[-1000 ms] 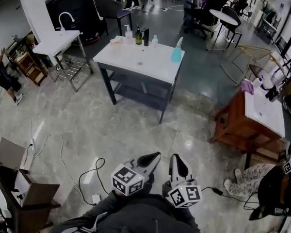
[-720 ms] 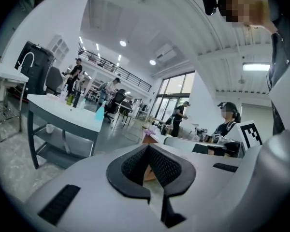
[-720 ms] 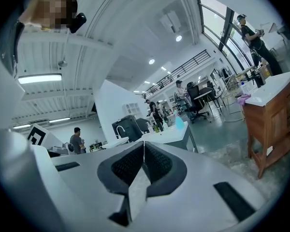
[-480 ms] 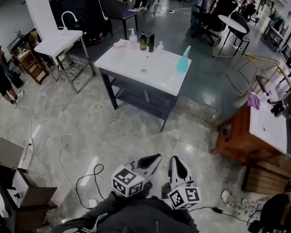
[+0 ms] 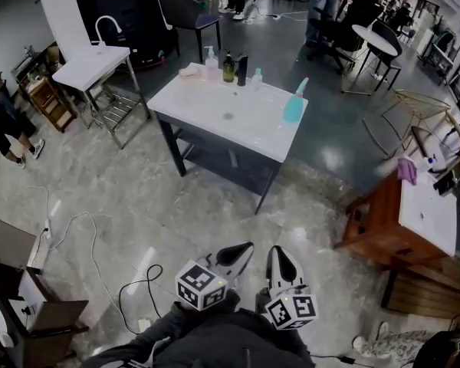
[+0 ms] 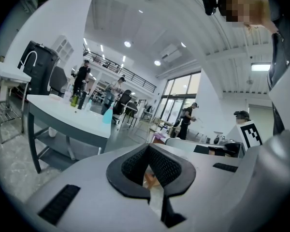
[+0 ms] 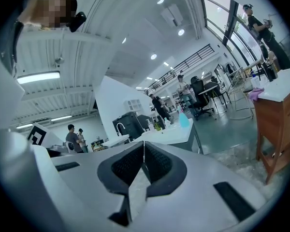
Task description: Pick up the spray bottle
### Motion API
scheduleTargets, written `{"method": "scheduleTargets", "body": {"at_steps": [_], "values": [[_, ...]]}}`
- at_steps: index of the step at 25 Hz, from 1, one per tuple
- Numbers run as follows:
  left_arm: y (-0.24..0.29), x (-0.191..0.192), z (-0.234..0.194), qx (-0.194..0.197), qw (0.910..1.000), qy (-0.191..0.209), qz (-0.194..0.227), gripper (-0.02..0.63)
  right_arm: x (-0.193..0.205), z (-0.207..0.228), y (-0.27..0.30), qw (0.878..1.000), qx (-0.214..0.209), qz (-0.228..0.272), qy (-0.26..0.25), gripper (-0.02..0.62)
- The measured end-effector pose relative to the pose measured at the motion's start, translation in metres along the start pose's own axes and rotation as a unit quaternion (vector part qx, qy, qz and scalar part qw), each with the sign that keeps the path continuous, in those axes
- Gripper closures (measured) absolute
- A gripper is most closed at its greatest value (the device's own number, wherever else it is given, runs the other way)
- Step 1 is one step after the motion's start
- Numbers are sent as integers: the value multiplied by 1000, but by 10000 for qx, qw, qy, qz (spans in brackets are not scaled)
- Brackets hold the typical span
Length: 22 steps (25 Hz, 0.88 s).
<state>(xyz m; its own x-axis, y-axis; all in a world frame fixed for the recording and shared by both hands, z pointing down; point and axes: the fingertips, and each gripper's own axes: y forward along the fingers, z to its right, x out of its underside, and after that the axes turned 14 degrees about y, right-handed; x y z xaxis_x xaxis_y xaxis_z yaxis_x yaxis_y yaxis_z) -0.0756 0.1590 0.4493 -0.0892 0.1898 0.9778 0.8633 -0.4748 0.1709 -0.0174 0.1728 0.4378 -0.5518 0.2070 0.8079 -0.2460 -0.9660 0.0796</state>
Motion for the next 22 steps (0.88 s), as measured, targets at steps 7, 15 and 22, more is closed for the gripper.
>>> {"method": "scheduleTargets", "body": {"at_steps": [7,15,22], "values": [[17,1,-21,-37,9999,-91,23,598,-4,11,24,10000,-4,-73,-57,584],[29,7,-15,82,9998,-151,-77,598,-8,36,19,9997,232,-50,-56,584],[35,8,-19,66,9998,-55,-174,598,-17,60,24,9993,378,19,-8,584]]}}
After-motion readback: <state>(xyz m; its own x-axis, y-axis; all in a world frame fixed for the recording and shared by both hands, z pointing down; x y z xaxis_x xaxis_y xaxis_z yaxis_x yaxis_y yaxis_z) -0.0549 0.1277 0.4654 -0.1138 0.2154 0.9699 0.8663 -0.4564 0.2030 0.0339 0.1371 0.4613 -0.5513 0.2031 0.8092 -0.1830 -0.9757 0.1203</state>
